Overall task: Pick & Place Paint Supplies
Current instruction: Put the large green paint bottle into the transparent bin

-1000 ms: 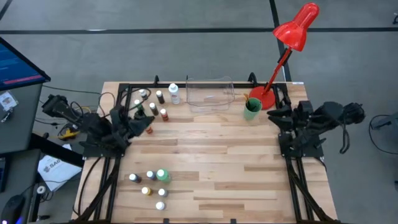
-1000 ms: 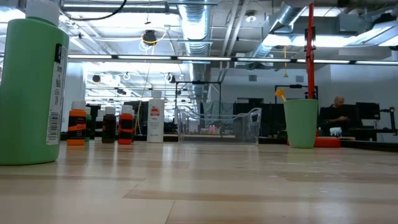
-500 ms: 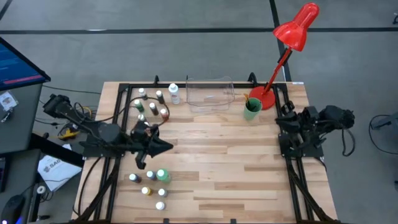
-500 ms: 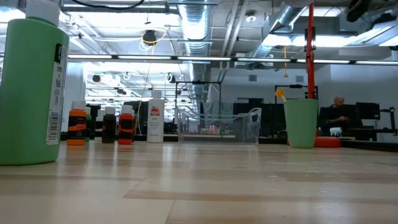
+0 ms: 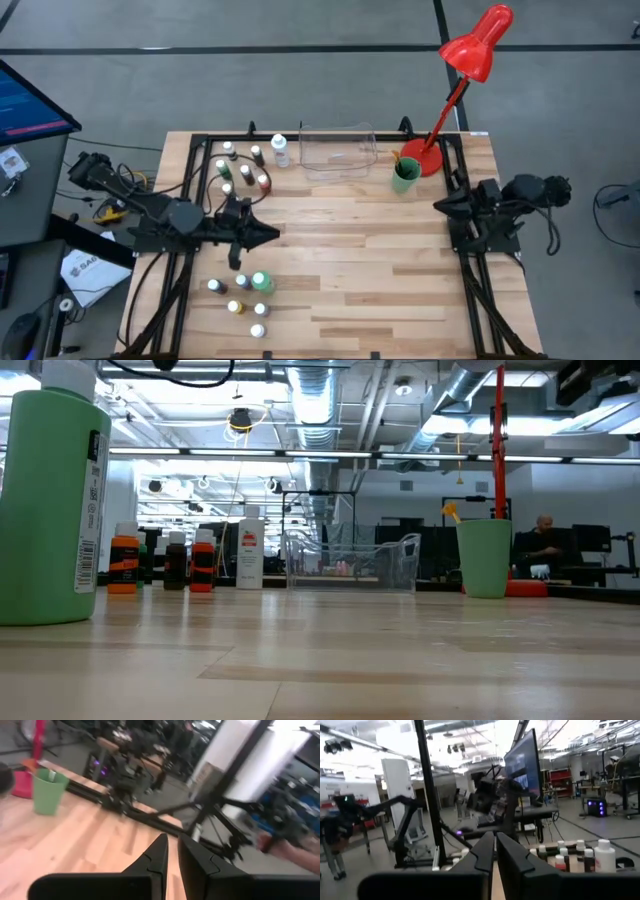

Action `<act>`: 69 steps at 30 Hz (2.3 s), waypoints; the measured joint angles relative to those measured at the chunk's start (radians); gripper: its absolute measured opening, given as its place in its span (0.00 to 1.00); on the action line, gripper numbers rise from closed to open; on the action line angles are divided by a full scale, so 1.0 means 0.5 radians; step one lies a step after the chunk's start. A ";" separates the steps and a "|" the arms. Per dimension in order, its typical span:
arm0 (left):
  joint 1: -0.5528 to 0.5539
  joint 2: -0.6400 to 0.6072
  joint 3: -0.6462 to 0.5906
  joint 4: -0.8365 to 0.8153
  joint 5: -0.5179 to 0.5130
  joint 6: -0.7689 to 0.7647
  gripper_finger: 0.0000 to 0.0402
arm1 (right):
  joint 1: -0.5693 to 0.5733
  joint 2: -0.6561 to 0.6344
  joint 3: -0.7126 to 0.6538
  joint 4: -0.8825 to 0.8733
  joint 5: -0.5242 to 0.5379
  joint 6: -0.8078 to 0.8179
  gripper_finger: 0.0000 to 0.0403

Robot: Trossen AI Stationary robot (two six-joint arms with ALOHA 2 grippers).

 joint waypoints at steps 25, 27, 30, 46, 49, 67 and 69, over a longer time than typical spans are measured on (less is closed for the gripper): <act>-0.268 0.305 1.035 -1.875 0.249 -0.115 0.10 | 0.000 0.002 -0.002 -0.117 0.002 0.005 0.06; -0.267 0.335 1.035 -1.904 0.326 -0.018 0.12 | 0.000 0.002 -0.002 -0.118 0.002 0.005 0.06; -0.267 0.379 1.035 -1.942 0.352 0.101 0.17 | 0.000 0.002 -0.002 -0.117 0.002 0.005 0.05; -0.277 0.603 1.035 -2.084 0.404 0.232 0.62 | 0.000 0.002 -0.002 -0.117 0.003 0.005 0.05; -0.284 0.648 1.035 -2.086 0.403 0.230 0.66 | 0.000 0.003 -0.002 -0.117 0.003 0.005 0.05; -0.345 0.792 0.883 -2.119 0.404 0.123 0.66 | 0.000 0.002 -0.002 -0.117 0.003 0.005 0.05; -0.367 0.769 0.807 -2.059 0.404 0.077 0.66 | 0.000 0.002 -0.002 -0.117 0.003 0.005 0.05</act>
